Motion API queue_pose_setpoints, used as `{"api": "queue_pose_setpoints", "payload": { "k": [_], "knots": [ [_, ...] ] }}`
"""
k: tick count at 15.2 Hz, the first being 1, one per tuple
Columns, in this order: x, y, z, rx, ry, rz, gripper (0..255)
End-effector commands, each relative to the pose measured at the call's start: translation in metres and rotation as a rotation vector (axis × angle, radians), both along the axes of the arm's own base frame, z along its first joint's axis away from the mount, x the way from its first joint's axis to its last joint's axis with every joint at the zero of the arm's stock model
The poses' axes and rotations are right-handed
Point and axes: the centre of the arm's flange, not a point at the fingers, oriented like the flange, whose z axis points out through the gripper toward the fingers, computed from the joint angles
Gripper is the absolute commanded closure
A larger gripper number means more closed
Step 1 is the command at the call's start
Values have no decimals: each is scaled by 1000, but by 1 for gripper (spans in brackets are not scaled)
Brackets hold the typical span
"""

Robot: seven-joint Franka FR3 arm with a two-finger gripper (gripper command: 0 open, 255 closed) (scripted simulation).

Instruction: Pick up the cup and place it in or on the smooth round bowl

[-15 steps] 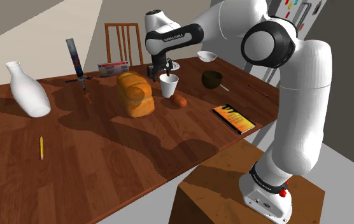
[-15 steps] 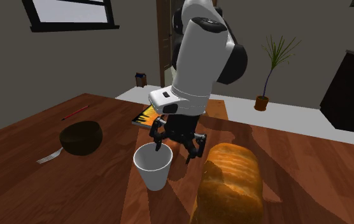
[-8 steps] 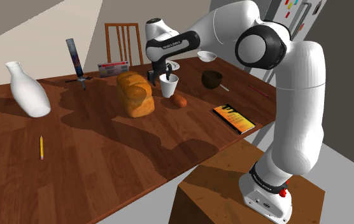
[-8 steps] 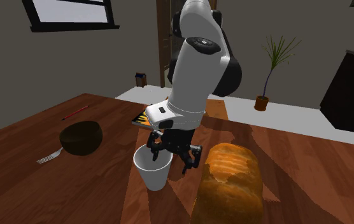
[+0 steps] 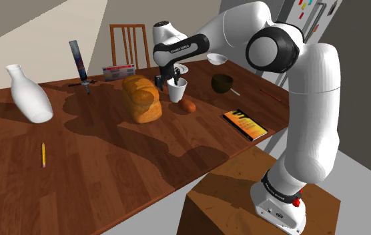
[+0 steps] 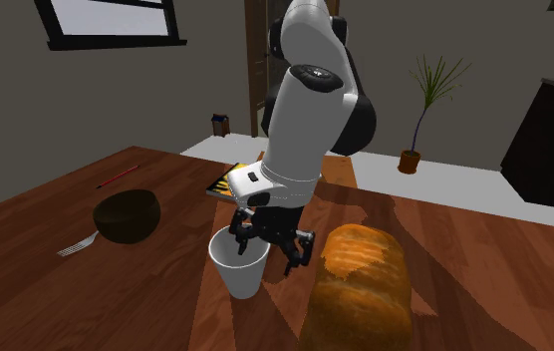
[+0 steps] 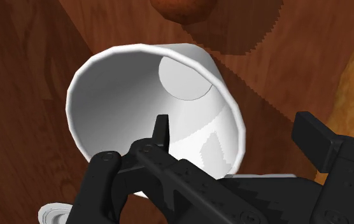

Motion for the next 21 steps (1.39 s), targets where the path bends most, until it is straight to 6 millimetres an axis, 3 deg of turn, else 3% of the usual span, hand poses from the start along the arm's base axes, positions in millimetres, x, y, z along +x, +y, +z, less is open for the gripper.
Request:
{"api": "queue_pose_setpoints", "payload": {
  "k": [1,10,21],
  "knots": [
    [0,0,0,0,0,0,255],
    [0,0,0,0,0,0,255],
    [0,0,58,0,0,0,255]
  ]
}}
